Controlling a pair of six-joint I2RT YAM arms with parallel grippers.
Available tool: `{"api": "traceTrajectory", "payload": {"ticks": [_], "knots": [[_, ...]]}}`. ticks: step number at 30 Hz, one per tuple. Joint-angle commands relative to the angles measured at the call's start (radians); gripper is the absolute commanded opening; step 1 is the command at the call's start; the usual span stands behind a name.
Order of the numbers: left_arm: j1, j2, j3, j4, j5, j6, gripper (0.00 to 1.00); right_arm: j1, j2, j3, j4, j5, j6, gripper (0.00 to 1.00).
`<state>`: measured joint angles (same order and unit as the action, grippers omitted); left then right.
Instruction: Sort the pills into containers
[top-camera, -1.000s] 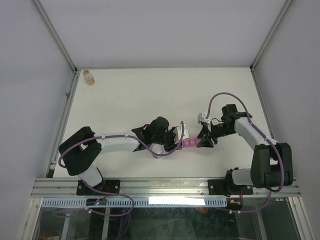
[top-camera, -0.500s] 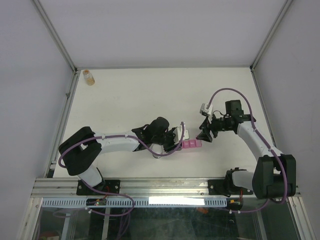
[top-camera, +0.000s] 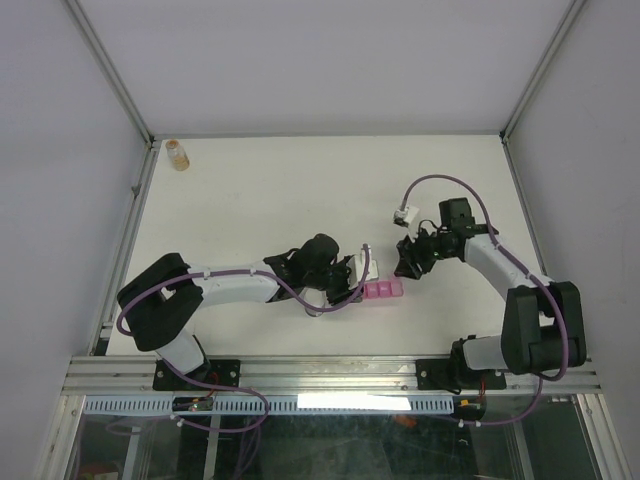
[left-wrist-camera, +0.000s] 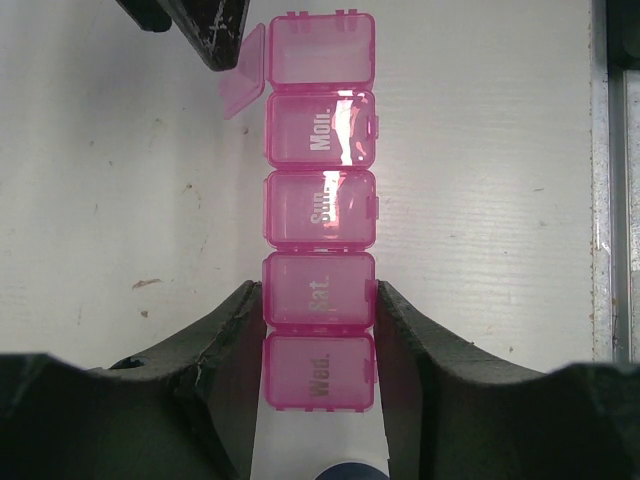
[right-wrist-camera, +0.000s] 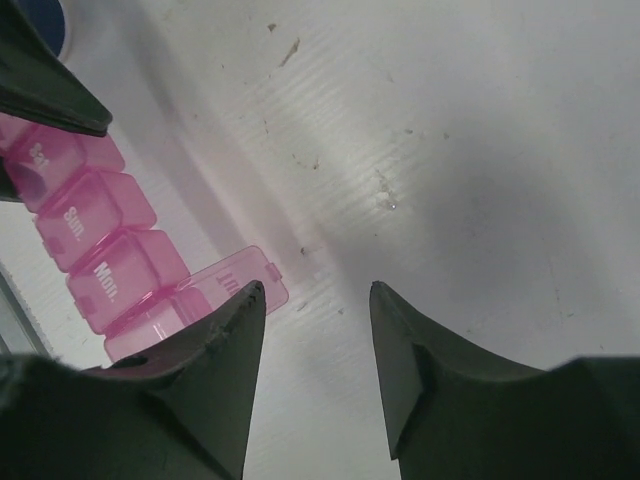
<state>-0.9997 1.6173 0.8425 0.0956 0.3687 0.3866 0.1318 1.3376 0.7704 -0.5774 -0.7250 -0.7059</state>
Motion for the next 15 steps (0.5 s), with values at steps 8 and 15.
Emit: {"api": "traceTrajectory", "payload": {"ticks": [8,15], "knots": [[0.038,0.01,0.071,0.021,-0.025,0.052,0.12,-0.055,-0.03,0.135,-0.068,-0.087,0.092,0.61],[0.118,0.077,0.141,-0.017,-0.001,0.08,0.14,-0.14,-0.175,0.108,-0.054,-0.195,0.1,0.68]]}}
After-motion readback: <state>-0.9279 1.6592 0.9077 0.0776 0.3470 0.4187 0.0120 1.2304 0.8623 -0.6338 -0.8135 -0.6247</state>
